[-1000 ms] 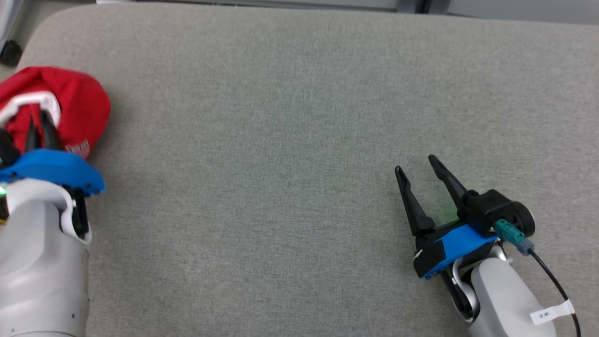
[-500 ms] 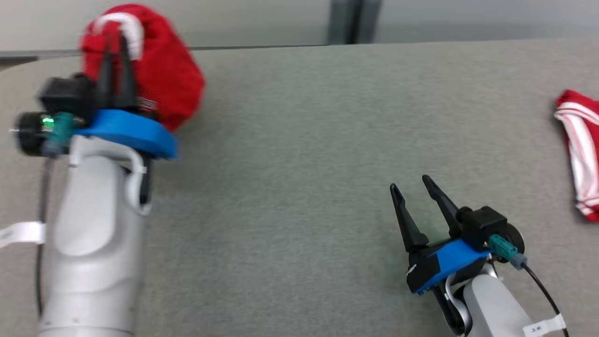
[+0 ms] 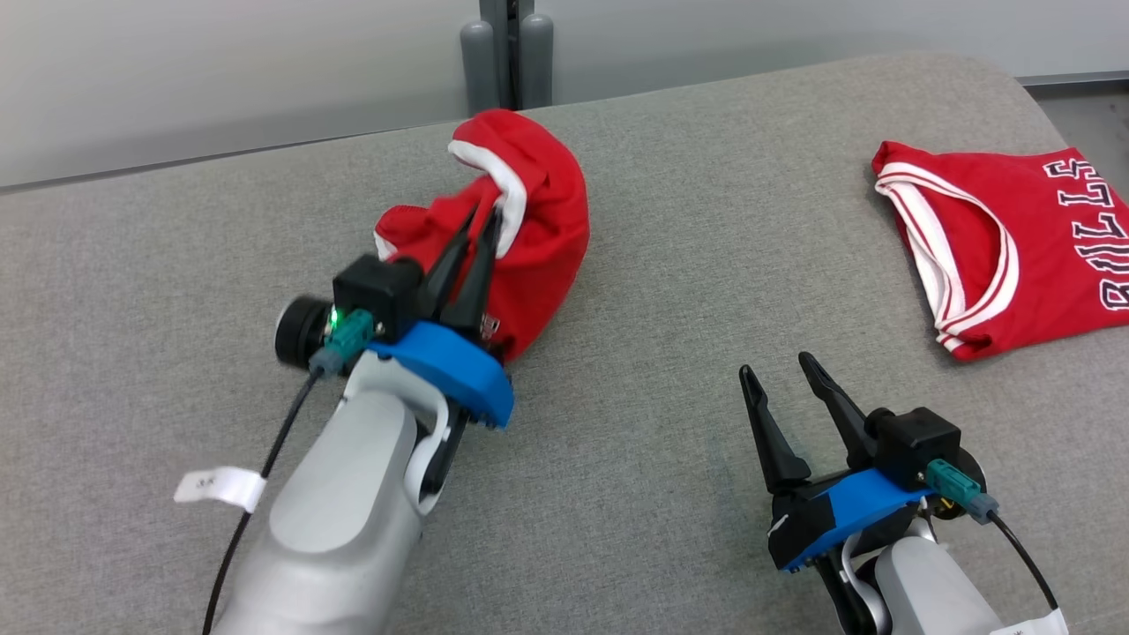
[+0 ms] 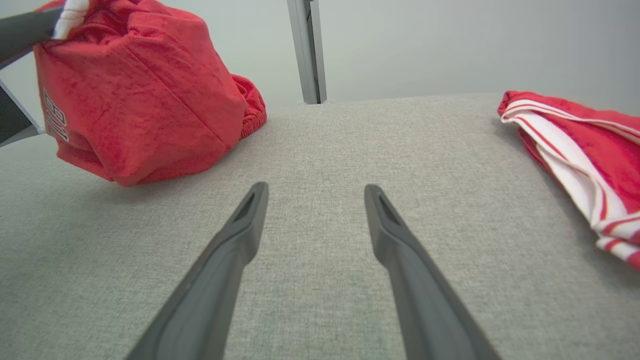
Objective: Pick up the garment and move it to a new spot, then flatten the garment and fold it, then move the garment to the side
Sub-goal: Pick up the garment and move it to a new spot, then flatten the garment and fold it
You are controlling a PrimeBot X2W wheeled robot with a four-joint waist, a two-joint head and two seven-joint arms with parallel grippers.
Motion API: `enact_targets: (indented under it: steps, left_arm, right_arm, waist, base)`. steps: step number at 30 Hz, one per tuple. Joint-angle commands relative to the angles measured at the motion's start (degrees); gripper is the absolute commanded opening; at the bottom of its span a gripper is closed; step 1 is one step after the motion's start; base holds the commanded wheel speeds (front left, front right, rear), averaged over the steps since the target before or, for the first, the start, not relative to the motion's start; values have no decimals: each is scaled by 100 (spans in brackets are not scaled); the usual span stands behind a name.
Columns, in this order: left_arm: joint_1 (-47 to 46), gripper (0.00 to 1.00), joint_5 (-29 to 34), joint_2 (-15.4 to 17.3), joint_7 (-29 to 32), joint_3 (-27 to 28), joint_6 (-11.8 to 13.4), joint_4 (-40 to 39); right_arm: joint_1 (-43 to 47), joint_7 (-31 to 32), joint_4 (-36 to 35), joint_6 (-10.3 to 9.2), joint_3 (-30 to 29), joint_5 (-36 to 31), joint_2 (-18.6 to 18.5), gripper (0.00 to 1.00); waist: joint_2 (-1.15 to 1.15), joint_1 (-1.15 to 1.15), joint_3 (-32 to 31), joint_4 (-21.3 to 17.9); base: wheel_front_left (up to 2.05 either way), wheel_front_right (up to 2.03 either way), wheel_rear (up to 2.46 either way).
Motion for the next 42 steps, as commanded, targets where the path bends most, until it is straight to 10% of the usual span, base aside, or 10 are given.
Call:
enact_targets:
  steps: [1, 17, 28, 42]
  left_arm:
    - [129, 100, -28, 31, -26, -8, 114, 110]
    - [1994, 100, 554, 187, -26, 1646, 860, -629]
    - [3248, 100, 872, 28, -26, 2191, 788, -1210]
    - [2906, 100, 905, 11, -26, 1597, 580, -1325]
  right_arm:
    - [47, 0, -1, 0, 0, 28, 8, 100]
    - [282, 0, -27, 0, -279, 27, 4, 100]
    - [573, 0, 60, 0, -345, -2, 4, 100]
    - [531, 1, 16, 0, -346, -1, 4, 100]
  waist:
    - [0, 0, -13, -21]
    - [0, 0, -422, 433]
    - [0, 0, -772, 559]
    - [0, 0, -739, 591]
  base:
    - [0, 0, 0]
    - [0, 0, 0]
    - [0, 0, 0]
    - [0, 0, 0]
